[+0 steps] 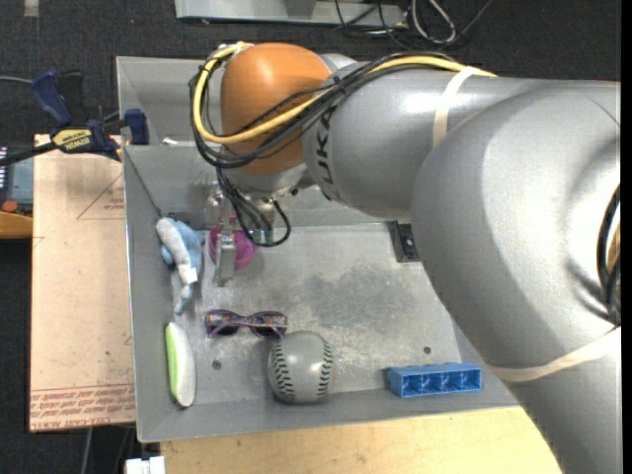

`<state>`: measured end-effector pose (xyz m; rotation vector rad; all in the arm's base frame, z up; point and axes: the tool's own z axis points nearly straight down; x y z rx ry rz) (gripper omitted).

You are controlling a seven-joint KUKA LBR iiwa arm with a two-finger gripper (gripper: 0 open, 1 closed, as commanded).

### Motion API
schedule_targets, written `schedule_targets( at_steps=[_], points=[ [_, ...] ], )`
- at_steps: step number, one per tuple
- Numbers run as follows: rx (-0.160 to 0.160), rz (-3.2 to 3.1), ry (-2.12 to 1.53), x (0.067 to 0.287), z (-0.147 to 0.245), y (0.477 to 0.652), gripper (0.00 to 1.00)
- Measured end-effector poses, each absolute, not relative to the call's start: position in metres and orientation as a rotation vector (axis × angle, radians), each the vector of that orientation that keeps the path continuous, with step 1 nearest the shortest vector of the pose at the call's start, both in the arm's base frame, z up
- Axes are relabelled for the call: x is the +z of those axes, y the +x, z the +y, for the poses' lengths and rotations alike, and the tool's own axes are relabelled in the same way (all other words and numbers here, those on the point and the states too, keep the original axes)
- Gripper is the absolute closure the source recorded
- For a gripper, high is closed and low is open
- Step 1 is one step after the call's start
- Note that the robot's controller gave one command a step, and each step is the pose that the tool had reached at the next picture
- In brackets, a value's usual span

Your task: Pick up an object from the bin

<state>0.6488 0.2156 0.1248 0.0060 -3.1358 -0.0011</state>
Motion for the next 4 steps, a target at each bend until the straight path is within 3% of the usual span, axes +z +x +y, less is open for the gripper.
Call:
schedule_targets(
  at_steps=[1, 2, 3, 4],
  points=[
    [-0.003, -3.143, 0.000, 0.130, 0.214, 0.651, 0.00],
    [-0.004, -3.140, -0.016, 0.071, 0.172, 0.651, 0.00],
    [-0.007, -3.146, -0.104, 0.126, 0.170, 0.649, 0.00],
    [-0.007, -3.133, -0.189, 0.099, 0.188, 0.589, 0.00]
  ],
)
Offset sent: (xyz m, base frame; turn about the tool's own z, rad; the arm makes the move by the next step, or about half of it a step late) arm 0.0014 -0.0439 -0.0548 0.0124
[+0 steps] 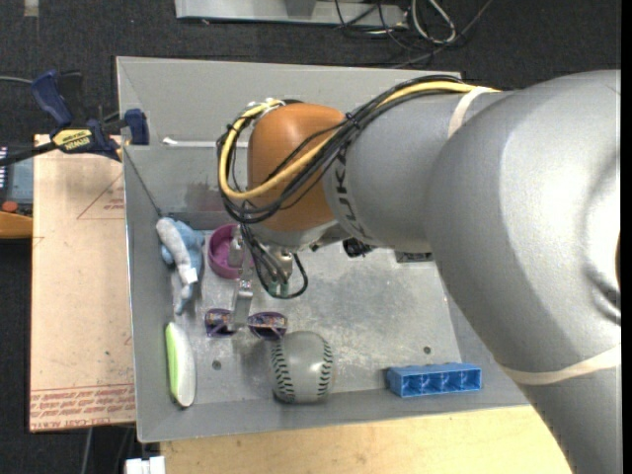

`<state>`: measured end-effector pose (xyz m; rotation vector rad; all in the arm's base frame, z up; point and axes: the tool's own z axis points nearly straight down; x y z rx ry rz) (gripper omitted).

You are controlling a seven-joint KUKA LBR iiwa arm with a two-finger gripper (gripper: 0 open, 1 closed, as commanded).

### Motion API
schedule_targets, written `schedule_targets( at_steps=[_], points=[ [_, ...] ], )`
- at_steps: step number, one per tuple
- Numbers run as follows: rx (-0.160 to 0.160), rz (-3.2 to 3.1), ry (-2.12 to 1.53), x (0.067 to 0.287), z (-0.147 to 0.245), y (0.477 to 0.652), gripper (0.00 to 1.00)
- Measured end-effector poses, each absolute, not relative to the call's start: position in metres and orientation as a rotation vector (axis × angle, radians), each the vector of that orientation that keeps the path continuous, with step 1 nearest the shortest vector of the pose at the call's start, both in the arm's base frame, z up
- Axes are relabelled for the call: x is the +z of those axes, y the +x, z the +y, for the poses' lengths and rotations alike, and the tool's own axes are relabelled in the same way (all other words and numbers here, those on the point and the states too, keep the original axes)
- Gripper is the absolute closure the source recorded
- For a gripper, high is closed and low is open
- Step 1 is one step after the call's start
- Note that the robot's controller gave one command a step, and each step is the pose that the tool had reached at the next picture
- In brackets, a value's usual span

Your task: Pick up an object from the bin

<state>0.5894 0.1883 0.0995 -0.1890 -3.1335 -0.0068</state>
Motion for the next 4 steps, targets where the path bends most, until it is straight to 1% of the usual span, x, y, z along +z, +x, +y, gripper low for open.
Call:
schedule_targets(
  at_steps=[1, 2, 3, 4],
  points=[
    [-0.011, -3.148, -0.171, 0.071, 0.189, 0.634, 0.00],
    [-0.012, -3.109, -0.461, 0.072, 0.186, 0.577, 1.00],
    [-0.012, -3.108, -0.462, 0.072, 0.186, 0.577, 1.00],
    [-0.007, -3.102, -0.461, 0.077, 0.185, 0.575, 1.00]
  ],
)
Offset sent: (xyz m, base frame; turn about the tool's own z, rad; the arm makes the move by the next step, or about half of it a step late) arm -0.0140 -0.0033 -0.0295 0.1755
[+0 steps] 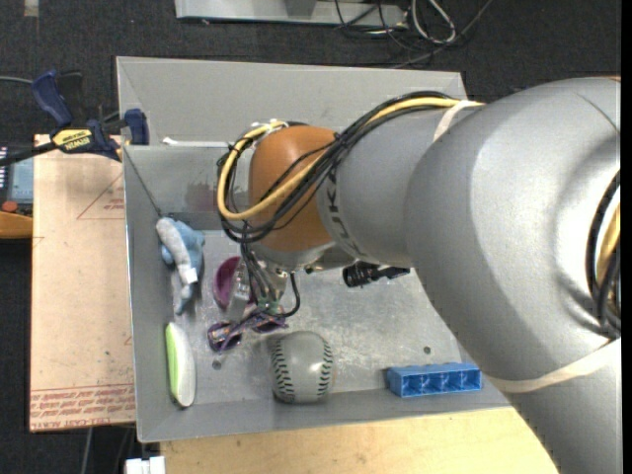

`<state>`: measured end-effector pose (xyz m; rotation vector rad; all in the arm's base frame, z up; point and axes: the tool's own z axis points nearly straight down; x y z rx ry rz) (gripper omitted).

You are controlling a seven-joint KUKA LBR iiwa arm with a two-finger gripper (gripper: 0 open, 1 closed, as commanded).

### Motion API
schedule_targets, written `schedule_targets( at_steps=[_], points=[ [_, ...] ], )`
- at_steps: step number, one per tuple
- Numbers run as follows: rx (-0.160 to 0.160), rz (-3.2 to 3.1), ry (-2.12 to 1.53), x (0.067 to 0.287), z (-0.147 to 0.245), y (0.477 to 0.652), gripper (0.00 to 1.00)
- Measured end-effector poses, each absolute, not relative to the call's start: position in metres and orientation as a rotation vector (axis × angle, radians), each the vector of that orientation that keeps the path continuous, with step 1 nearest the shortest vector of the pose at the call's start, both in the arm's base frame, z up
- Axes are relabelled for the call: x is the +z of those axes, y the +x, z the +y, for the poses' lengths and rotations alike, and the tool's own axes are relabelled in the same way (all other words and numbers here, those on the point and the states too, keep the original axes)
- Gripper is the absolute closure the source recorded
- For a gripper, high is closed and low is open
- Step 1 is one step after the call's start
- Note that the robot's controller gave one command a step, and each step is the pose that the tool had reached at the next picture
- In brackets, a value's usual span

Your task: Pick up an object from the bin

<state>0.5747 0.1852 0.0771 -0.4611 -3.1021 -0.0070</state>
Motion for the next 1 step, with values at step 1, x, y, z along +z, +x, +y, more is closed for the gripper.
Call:
schedule_targets(
  at_steps=[1],
  points=[
    [-0.004, -3.098, -0.461, 0.0984, 0.1846, 0.5732, 1.00]
  ],
)
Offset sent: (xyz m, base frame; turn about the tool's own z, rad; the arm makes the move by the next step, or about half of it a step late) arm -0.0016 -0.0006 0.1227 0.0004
